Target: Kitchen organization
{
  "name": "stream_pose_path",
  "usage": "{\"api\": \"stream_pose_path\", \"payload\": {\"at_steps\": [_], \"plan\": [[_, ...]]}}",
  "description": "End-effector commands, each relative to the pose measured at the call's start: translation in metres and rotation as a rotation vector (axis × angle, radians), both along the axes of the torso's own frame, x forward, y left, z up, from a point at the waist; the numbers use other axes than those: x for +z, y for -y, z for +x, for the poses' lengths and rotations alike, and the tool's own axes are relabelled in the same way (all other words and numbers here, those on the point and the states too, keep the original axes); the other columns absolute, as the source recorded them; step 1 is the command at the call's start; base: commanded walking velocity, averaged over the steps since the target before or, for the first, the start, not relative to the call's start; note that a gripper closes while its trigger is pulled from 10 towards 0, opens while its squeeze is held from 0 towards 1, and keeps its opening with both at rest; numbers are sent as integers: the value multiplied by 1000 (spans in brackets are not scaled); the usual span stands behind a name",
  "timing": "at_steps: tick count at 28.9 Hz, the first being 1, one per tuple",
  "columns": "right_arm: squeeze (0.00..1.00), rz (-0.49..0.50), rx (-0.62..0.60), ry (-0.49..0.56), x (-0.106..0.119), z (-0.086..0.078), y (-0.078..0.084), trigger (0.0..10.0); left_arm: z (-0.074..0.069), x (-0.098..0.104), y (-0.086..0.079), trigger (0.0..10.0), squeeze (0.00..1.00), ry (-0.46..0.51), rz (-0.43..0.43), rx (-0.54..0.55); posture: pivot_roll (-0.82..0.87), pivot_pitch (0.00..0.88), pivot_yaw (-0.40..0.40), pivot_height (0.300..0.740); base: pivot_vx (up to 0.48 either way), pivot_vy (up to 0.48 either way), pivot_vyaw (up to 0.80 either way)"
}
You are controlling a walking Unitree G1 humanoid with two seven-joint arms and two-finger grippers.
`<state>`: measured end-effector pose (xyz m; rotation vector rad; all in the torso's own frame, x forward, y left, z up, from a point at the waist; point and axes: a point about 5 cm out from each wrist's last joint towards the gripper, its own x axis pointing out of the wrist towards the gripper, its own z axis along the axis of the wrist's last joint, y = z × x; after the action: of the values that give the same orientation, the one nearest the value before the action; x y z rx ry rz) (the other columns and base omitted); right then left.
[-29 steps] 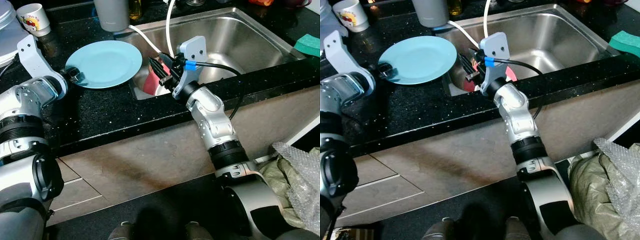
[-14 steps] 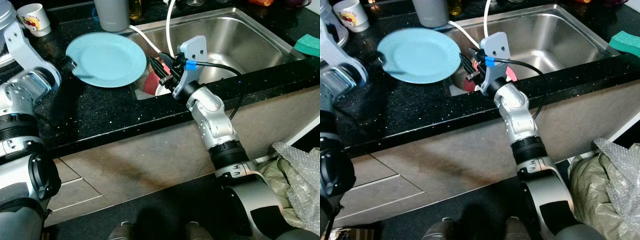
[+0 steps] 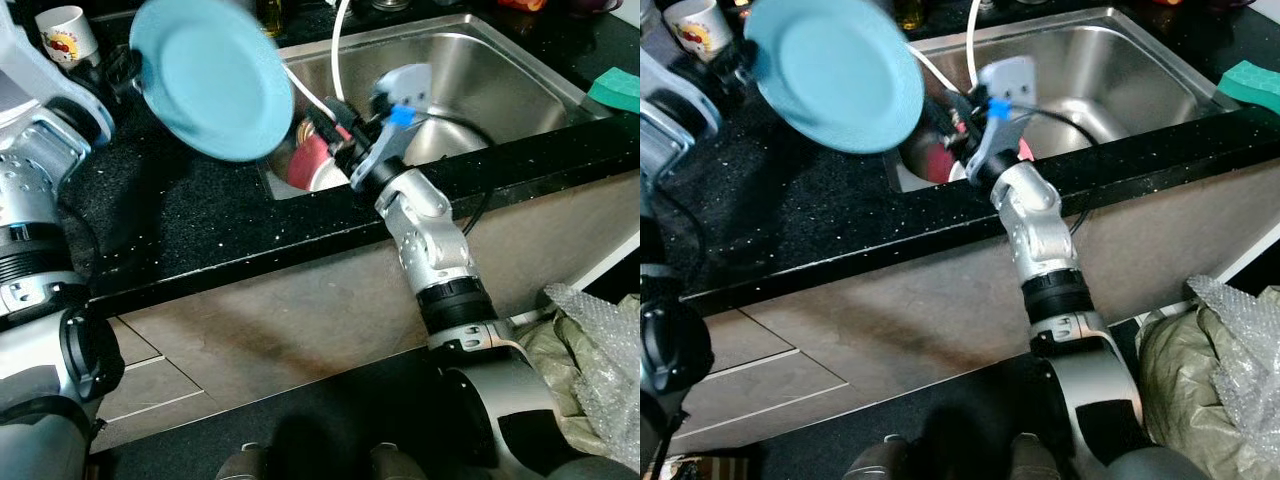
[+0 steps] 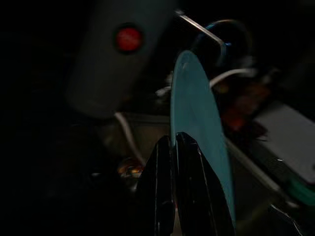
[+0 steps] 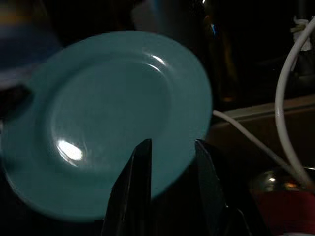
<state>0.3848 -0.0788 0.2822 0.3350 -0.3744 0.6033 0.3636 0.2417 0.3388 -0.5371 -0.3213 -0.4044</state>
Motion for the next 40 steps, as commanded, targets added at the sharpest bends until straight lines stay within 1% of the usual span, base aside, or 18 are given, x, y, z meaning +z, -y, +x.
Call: {"api": "stream_pose_path", "payload": {"at_steps": [1,2,3,4,5,6,9,12,13,15,16,22,25,27,29,31,32,40], "plan": [[0,73,39,-24,5,-1,-1,10000,-3,-2,2,0,0,9,5,-23,46,182,48,740,0,0,0],[514,152,63,-52,8,-1,2,10000,-4,-3,4,0,0,21,-18,-33,45,183,50,740,0,0,0],[1000,188,71,-63,10,0,4,10000,-4,-3,4,0,0,22,-39,-33,45,183,50,740,0,0,0],[1000,188,71,-63,10,0,4,10000,-4,-3,4,0,0,22,-39,-33,45,183,50,740,0,0,0],[1000,254,95,-89,12,0,7,10000,-4,-4,4,0,0,22,-66,-41,44,183,52,740,0,0,0],[1000,254,95,-89,12,0,7,10000,-4,-4,4,0,0,22,-66,-41,44,183,52,740,0,0,0],[1000,323,135,-132,13,0,8,10000,-5,-4,4,0,0,30,-76,-56,43,183,55,740,0,0,0],[1000,355,156,-178,12,0,8,10000,-7,-4,5,0,0,38,-101,-70,45,183,55,740,0,0,0],[447,348,154,-188,11,0,8,10000,-8,-3,5,0,0,42,-110,-75,45,183,55,740,0,0,0],[447,342,153,-193,11,0,8,10000,-8,-3,5,0,0,45,-115,-78,45,183,55,740,0,0,0],[0,340,150,-197,11,0,8,10000,-9,-3,5,0,0,46,-123,-82,46,183,54,740,0,0,0],[0,353,152,-220,10,0,8,10000,-10,0,7,0,0,51,-157,-126,48,183,52,740,0,0,0],[0,386,183,-241,10,-1,5,10000,-12,0,10,0,0,43,-157,-166,48,182,51,740,0,0,0],[0,408,210,-251,12,-2,4,10000,-13,-4,13,0,0,18,-111,-175,48,182,51,740,0,0,0],[0,442,246,-248,17,-5,3,10000,-12,-8,15,0,0,-2,-93,-172,48,182,51,740,0,0,0],[0,445,250,-247,17,-5,3,10000,-12,-9,15,0,0,-5,-90,-171,48,182,51,740,0,0,0],[0,450,255,-247,17,-5,4,0,-12,-9,16,0,0,-3,-93,-171,44,173,49,740,0,0,0],[0,463,259,-248,18,-6,6,0,-13,-9,16,0,0,-6,-96,-165,44,170,49,740,0,0,0]]}}
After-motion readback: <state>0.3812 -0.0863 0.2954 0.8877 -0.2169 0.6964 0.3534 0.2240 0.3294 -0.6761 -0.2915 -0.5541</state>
